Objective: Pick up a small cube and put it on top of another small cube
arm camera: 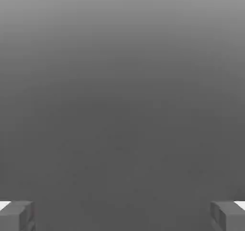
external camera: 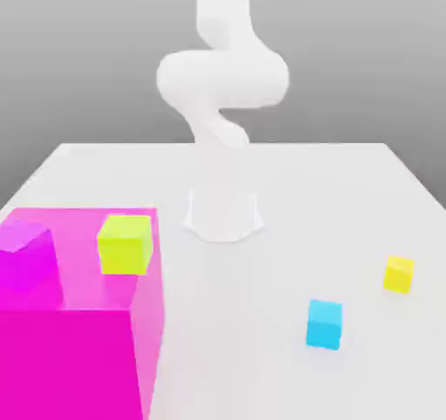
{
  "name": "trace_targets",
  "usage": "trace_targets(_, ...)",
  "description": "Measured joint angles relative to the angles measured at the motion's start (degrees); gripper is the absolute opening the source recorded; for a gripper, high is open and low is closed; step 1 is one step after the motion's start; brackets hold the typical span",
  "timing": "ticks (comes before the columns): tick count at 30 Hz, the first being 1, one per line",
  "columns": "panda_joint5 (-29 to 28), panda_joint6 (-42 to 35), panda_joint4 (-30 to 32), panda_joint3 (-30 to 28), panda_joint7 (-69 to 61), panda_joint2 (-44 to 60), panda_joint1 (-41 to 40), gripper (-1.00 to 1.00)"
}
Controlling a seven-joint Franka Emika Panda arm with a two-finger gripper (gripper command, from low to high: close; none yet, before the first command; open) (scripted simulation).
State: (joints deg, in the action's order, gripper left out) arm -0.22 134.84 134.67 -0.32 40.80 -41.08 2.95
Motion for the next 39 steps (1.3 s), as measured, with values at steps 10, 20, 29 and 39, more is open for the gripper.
trace_targets(10,-0.1,13.8,12.6,-1.0,-23.2,21.6,12.3,0.0)
trace_targets(20,0.2,27.1,24.4,1.8,-45.4,42.4,20.8,0.0)
trace_targets(29,-0.9,38.6,23.1,1.0,-46.2,56.8,21.5,-1.0)
trace_targets(39,-0.4,31.6,24.6,1.8,-46.7,48.3,20.9,-1.0)
